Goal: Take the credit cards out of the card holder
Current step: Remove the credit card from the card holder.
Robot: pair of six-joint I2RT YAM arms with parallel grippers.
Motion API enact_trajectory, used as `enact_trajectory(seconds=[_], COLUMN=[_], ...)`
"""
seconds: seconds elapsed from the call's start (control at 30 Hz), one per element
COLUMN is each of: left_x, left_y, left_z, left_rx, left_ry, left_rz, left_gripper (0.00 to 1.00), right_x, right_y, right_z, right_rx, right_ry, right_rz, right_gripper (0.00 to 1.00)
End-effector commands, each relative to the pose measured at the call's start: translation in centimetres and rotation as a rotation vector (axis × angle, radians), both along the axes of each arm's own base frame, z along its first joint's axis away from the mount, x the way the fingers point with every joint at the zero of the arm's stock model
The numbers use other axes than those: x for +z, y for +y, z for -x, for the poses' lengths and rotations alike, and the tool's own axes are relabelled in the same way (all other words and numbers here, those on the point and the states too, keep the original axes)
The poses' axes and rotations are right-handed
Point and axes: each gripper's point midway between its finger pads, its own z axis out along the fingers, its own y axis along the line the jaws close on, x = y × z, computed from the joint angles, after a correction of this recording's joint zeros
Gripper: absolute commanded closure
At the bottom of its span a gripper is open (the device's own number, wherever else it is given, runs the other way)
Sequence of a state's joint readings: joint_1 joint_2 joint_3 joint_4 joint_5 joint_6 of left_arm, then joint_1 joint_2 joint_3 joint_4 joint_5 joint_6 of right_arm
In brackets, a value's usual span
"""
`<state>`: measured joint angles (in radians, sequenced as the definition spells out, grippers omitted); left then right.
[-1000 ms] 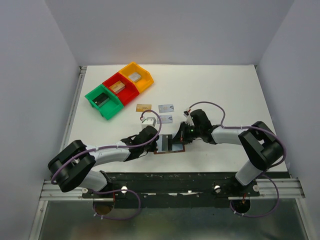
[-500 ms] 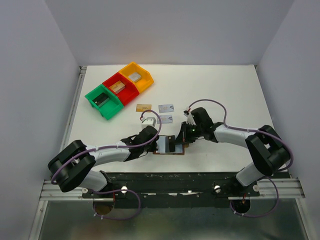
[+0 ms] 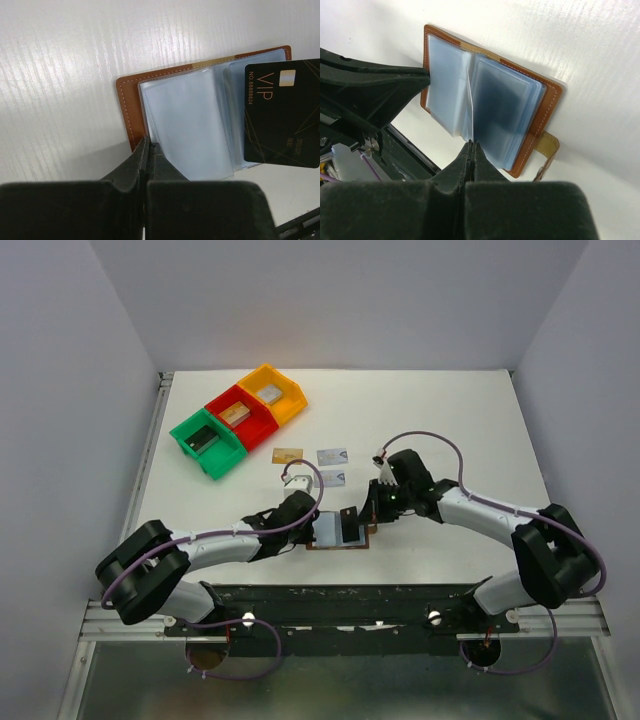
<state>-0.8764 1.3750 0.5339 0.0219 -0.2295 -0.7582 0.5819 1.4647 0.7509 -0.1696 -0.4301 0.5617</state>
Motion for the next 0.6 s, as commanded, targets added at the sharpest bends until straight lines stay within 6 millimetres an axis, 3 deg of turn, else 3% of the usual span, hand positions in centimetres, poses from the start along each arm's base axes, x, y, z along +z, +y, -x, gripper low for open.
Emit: enact_trajectory(seconds=[0.0, 0.2, 0.4, 0.57], left_x=[0.0, 2.8, 6.6, 10.6], left_y=[1.3, 0.5, -0.7, -1.0], left_z=[0.4, -0.8, -1.9, -2.5], left_rx=[-0.005, -0.019, -0.026, -0.022], left_ry=[0.014, -0.062, -0.134, -0.202], left_rz=[-0.071, -0.039, 0.02, 0.072], left_gripper=[0.97, 0.81, 0.43, 0.33], right_x=[1.0, 2.9, 4.9, 6.8], right_y=[-0.9, -1.3, -1.6, -1.7], right_z=[-0.5, -0.6, -0.7, -0.4], right_rx=[-0.01, -0.012, -0.012, 0.018], right_ry=[-0.043, -0.093, -0.137, -0.181], right_rz=[0.041, 0.045, 0.041, 0.029], right_gripper=[1.0, 1.0, 1.0, 1.0])
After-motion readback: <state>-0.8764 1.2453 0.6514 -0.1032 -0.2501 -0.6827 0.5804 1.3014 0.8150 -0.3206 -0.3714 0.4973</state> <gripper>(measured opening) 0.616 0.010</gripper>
